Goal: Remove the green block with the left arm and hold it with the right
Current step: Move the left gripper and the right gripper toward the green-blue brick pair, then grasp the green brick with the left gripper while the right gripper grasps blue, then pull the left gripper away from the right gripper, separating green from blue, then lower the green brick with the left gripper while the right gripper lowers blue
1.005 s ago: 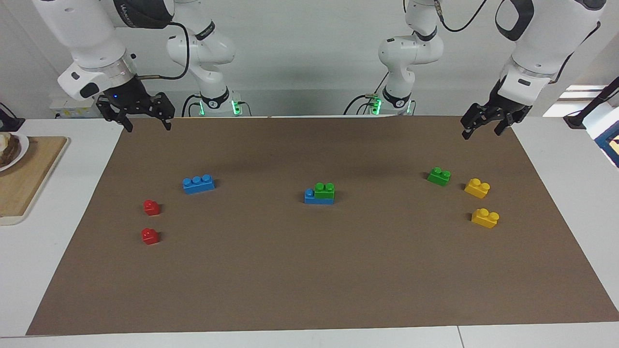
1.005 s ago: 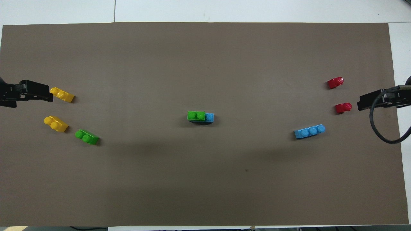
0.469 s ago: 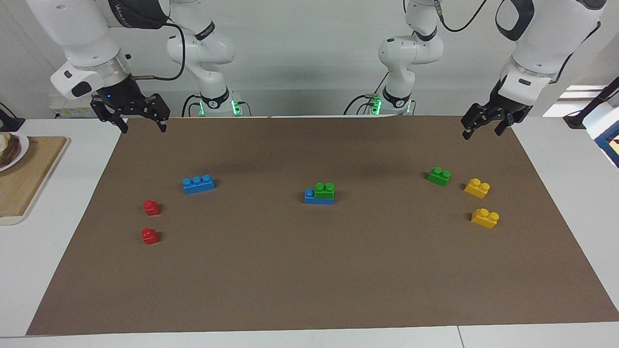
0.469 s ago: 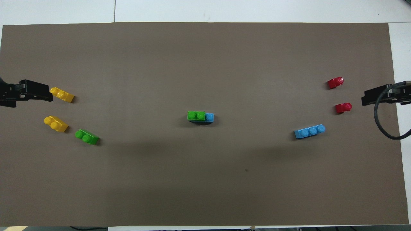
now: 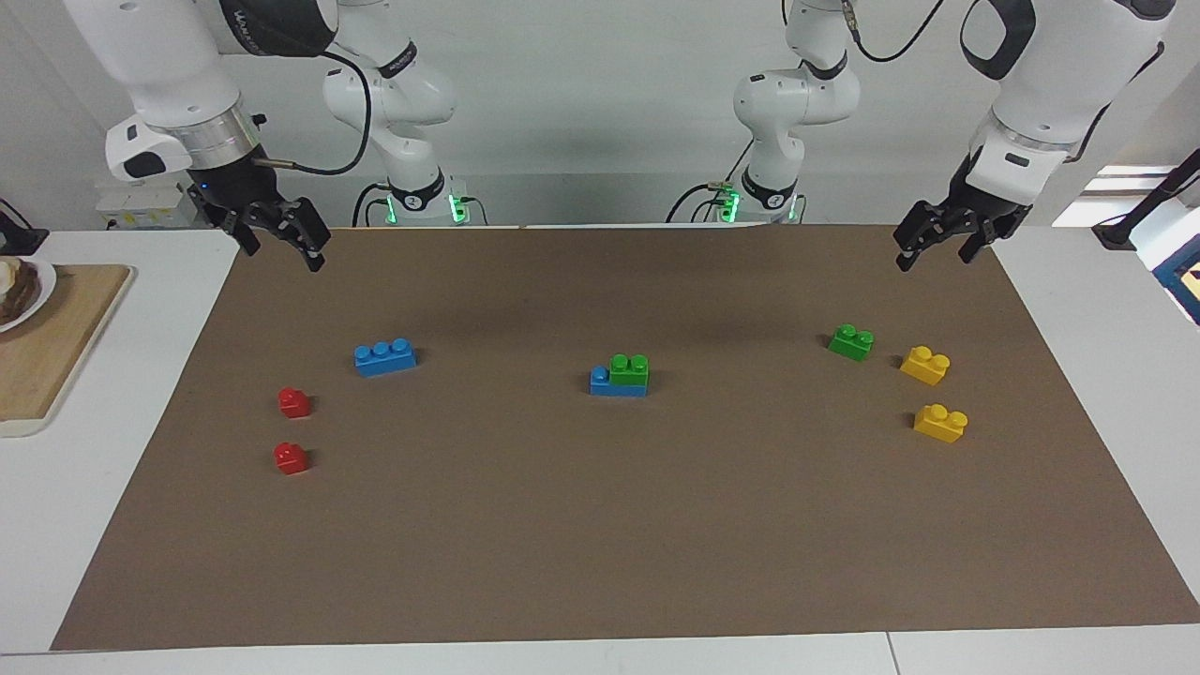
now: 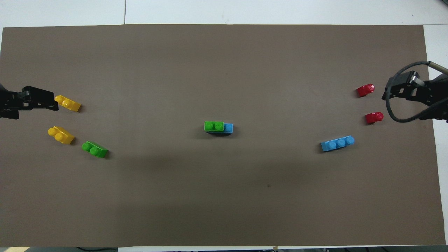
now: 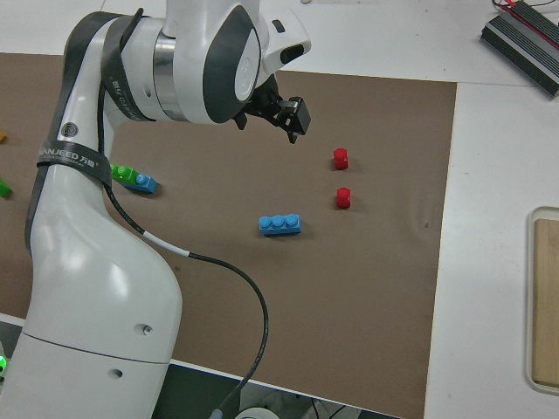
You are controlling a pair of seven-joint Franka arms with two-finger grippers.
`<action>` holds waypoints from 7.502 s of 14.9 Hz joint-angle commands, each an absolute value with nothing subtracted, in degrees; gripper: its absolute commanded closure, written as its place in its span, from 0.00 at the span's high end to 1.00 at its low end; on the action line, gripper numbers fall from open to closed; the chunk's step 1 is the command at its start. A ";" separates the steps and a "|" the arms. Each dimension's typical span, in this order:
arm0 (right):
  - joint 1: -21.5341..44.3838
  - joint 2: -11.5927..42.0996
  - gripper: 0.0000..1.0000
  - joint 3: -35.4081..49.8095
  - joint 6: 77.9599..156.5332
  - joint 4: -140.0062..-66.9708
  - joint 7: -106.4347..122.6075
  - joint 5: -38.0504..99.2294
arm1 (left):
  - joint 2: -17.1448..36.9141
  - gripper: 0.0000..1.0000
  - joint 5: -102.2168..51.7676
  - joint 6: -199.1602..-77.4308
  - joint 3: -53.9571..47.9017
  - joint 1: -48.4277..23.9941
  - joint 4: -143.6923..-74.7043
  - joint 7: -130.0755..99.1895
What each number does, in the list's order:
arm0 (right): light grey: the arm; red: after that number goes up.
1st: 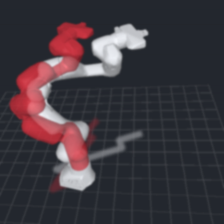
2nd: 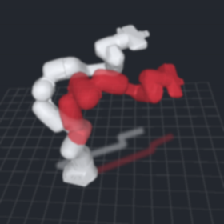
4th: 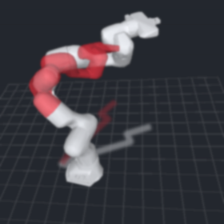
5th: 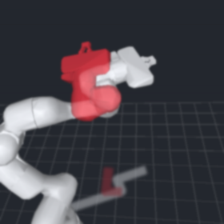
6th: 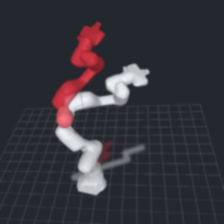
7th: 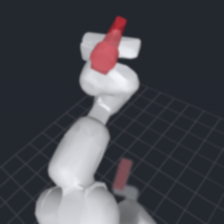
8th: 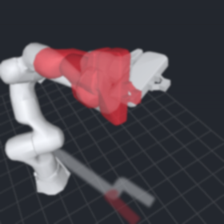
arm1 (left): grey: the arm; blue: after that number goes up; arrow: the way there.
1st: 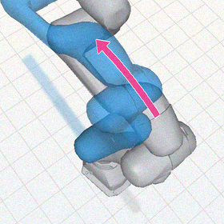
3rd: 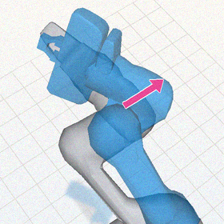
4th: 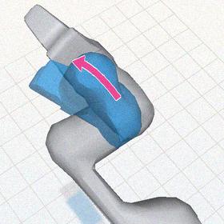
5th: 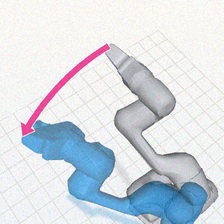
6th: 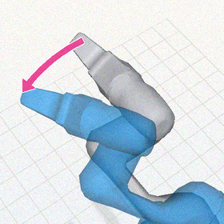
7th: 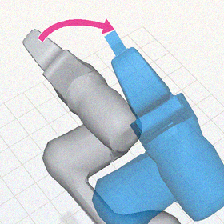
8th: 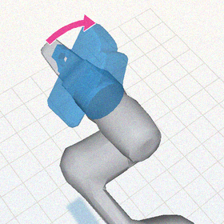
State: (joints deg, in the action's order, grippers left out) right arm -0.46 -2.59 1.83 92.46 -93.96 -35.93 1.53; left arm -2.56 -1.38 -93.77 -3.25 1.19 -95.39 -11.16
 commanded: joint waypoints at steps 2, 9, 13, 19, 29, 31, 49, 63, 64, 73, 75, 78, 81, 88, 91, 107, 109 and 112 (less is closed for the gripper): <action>-0.79 -3.60 0.95 2.02 93.78 -97.46 -55.77 10.70 | -6.32 1.00 -0.61 -94.22 -4.13 -0.25 -101.15 -27.90; -1.32 0.95 0.94 1.93 95.27 -99.67 -69.52 26.43 | -9.40 1.00 -0.97 -96.76 -4.22 -8.60 -107.05 -70.00; -0.44 5.53 0.94 1.93 97.20 -99.67 -76.19 34.18 | -11.33 1.00 -2.20 -101.32 -4.31 -11.77 -111.34 -83.99; 4.29 7.91 0.94 1.93 107.91 -106.16 -83.49 38.22 | -11.34 1.00 -2.72 -107.65 -4.31 -17.04 -114.60 -100.96; 17.04 11.16 0.94 2.02 127.96 -113.64 -87.80 44.56 | -1.07 1.00 -2.72 -120.92 -4.22 -28.12 -115.93 -124.61; 19.59 10.99 0.94 2.02 132.34 -115.65 -87.80 44.82 | 0.52 1.00 -2.72 -123.47 -4.22 -28.21 -115.49 -126.73; 28.39 20.56 0.96 2.02 147.22 -115.84 -85.34 49.92 | 13.79 1.00 -2.81 -130.87 -4.22 -33.05 -109.69 -132.01; 30.24 21.88 0.44 2.02 150.73 -115.75 -82.71 50.01 | 18.37 1.00 -2.20 -132.63 -4.13 -34.01 -108.63 -132.54; 30.06 21.97 0.43 2.02 150.73 -115.75 -82.62 50.01 | 18.37 1.00 -2.28 -132.63 -4.13 -33.93 -108.72 -132.80; 29.71 21.97 0.00 1.93 151.08 -116.01 -82.53 50.10 | 18.28 0.99 -2.20 -132.63 -4.13 -34.01 -109.16 -132.89; 29.88 22.06 0.00 2.02 152.57 -116.45 -82.62 50.10 | 18.28 0.60 -2.20 -132.63 -4.13 -34.36 -109.16 -132.98; 30.06 22.06 0.00 2.02 153.02 -116.63 -82.53 50.10 | 18.28 0.00 -1.15 -132.71 -4.13 -34.54 -108.90 -133.07; 30.06 22.06 0.00 1.93 153.19 -116.63 -82.09 50.10 | 18.28 0.00 -1.14 -132.63 -4.13 -34.54 -108.81 -133.15; 30.06 22.06 0.00 1.93 153.28 -116.72 -81.74 50.10 | 10.91 0.00 -1.23 -125.61 -4.13 -32.35 -108.72 -132.28; 30.06 22.06 0.00 1.93 153.28 -116.72 -81.74 50.10 | 6.87 0.00 -1.23 -122.35 -4.04 -29.89 -108.81 -131.84; 3.27 18.99 0.00 1.23 121.66 -107.04 -63.21 38.77 | 1.50 0.00 -1.49 -119.25 -4.13 -4.23 -117.94 -57.16; -2.26 18.98 0.00 1.23 118.14 -107.75 -57.95 38.32 | 2.02 0.00 -1.67 -123.73 -4.13 -2.82 -119.70 -54.50; -6.75 19.42 0.00 1.23 117.60 -108.90 -52.75 35.78 | 5.00 0.00 -1.67 -128.31 -4.04 -1.41 -119.88 -52.04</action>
State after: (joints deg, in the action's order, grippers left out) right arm -4.06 19.73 0.34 118.01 -107.72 -55.63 37.91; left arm 4.21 -1.21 -124.70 -3.43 -2.94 -118.42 -54.55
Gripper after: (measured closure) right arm 0.652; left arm 0.643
